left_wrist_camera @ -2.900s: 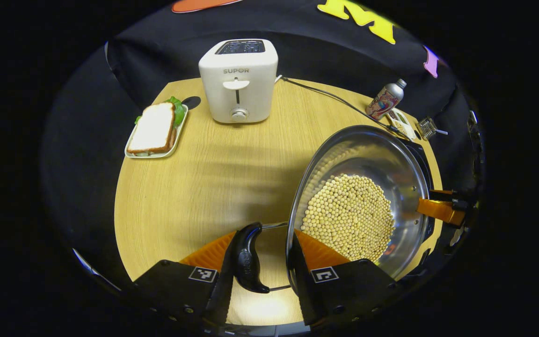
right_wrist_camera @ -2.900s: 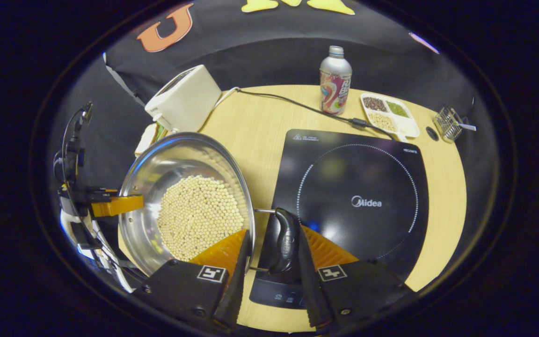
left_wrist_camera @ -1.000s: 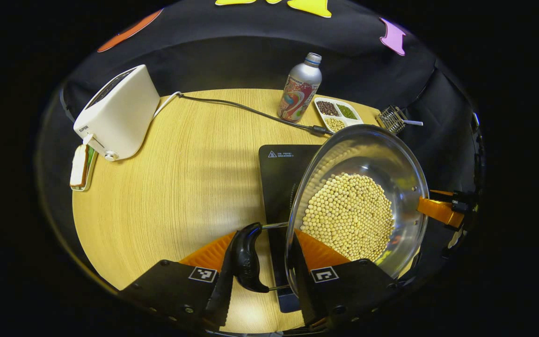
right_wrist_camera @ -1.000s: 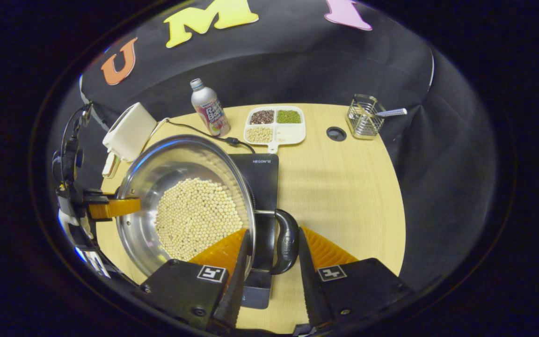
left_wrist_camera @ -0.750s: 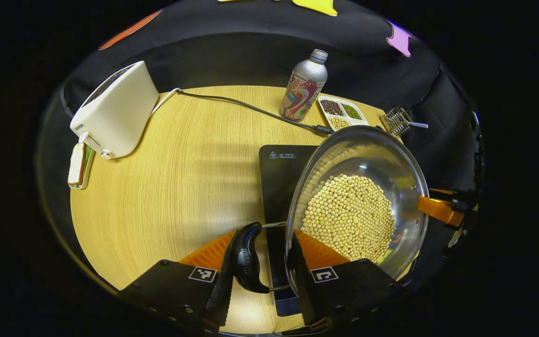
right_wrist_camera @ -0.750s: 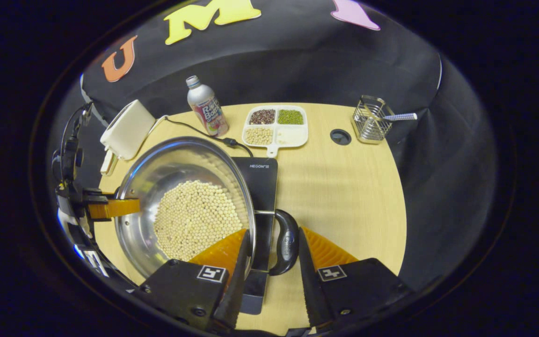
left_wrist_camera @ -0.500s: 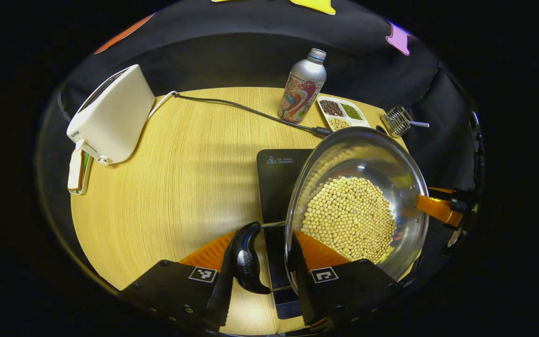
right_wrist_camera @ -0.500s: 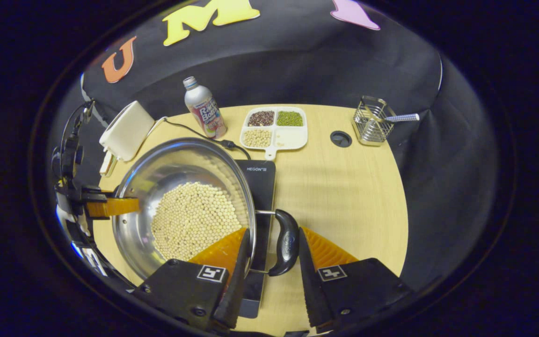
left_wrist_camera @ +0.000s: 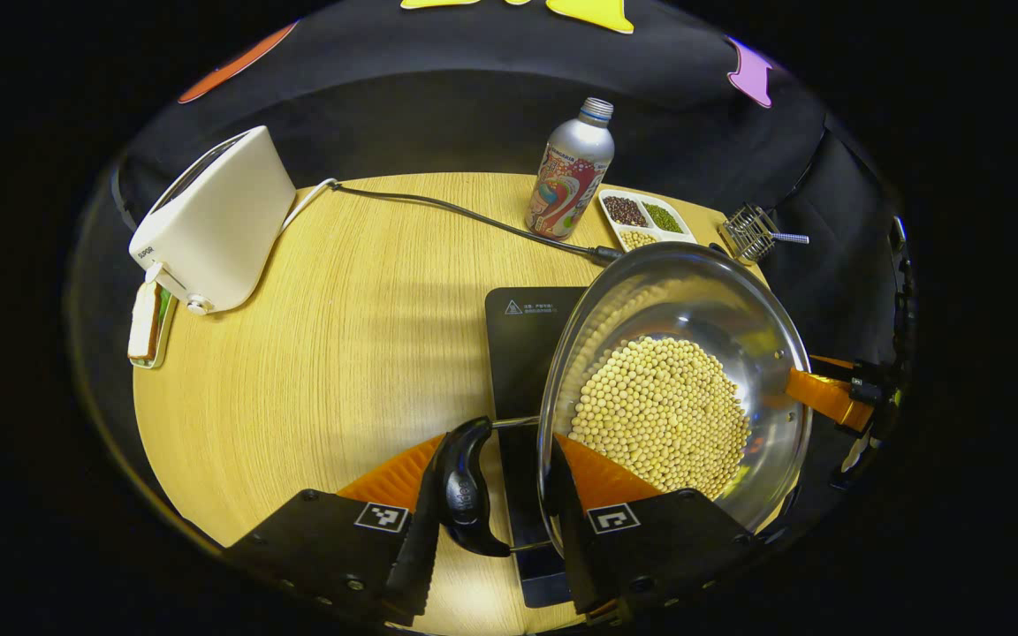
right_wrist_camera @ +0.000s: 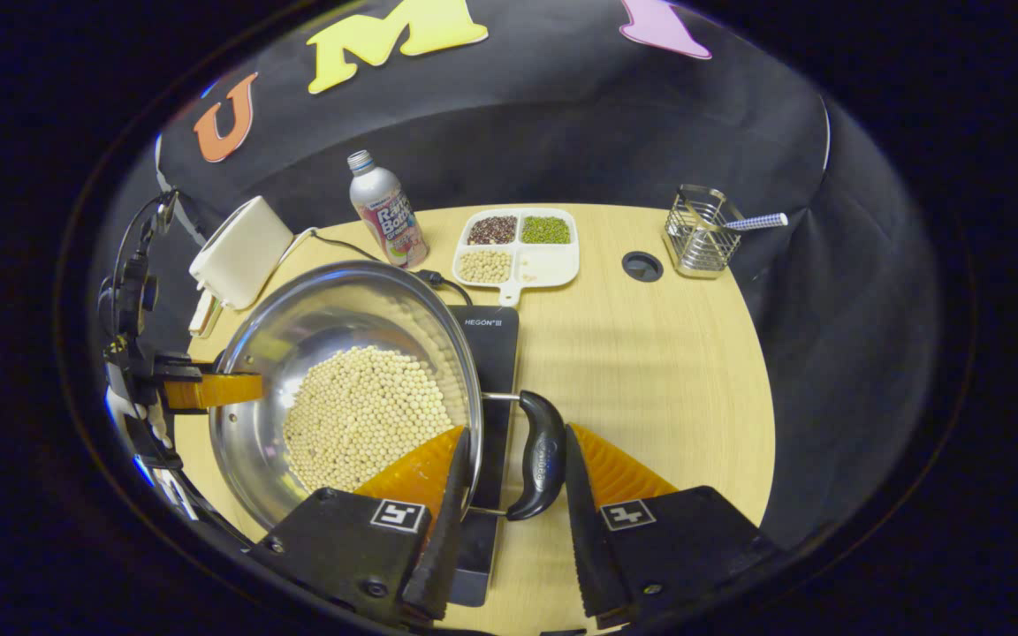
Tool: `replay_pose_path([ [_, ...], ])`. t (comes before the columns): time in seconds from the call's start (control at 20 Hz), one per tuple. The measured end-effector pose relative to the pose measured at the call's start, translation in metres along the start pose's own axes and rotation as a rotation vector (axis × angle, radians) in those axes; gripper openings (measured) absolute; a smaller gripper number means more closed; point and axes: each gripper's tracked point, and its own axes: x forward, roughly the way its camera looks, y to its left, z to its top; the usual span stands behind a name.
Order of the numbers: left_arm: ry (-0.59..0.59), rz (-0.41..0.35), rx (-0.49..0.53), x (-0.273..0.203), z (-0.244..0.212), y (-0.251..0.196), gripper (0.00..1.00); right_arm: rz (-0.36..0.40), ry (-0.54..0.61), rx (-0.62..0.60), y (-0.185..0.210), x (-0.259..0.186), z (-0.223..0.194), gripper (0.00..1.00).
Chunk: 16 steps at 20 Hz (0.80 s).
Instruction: First push the handle of the pot to place it horizontally, then grasp the pot with both hands and set it on the induction cooktop.
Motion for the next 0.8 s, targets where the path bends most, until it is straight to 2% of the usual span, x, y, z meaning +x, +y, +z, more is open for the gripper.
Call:
replay_pose_path([
  [0.25, 0.003, -0.009, 0.003, -0.001, 0.0, -0.001, 0.59, -0.009, -0.019, 0.006, 0.0, 0.0, -0.001, 0.56],
  [0.3, -0.009, -0.008, -0.003, 0.0, 0.002, -0.001, 0.49, -0.01, -0.024, 0.0, -0.001, -0.001, -0.001, 0.56],
  [0.35, -0.013, -0.003, -0.002, -0.001, 0.001, -0.001, 0.59, -0.011, -0.031, -0.005, -0.002, -0.001, 0.0, 0.57],
  [0.4, -0.037, 0.008, 0.003, -0.004, 0.004, 0.0, 0.5, -0.006, -0.026, -0.018, -0.002, 0.001, -0.003, 0.6],
  [0.45, -0.07, 0.022, 0.013, -0.007, 0.009, 0.002, 0.72, -0.008, -0.038, -0.011, -0.003, 0.0, -0.004, 0.71],
  [0.5, -0.11, 0.04, 0.025, -0.013, 0.014, 0.004, 0.66, -0.008, -0.062, 0.007, -0.002, -0.002, 0.0, 0.75],
  [0.55, -0.153, 0.057, 0.04, -0.02, 0.02, 0.006, 0.71, -0.025, -0.077, 0.019, -0.004, -0.004, -0.002, 0.75],
  [0.6, -0.187, 0.068, 0.054, -0.022, 0.024, 0.006, 0.95, -0.03, -0.104, 0.023, -0.004, -0.01, 0.001, 0.75],
  [0.65, -0.221, 0.084, 0.065, -0.036, 0.026, 0.006, 0.99, -0.037, -0.133, 0.019, -0.002, -0.015, 0.002, 0.77],
  [0.8, -0.279, 0.13, 0.099, -0.054, 0.022, 0.009, 0.97, -0.049, -0.186, -0.022, 0.008, -0.033, 0.001, 0.75],
])
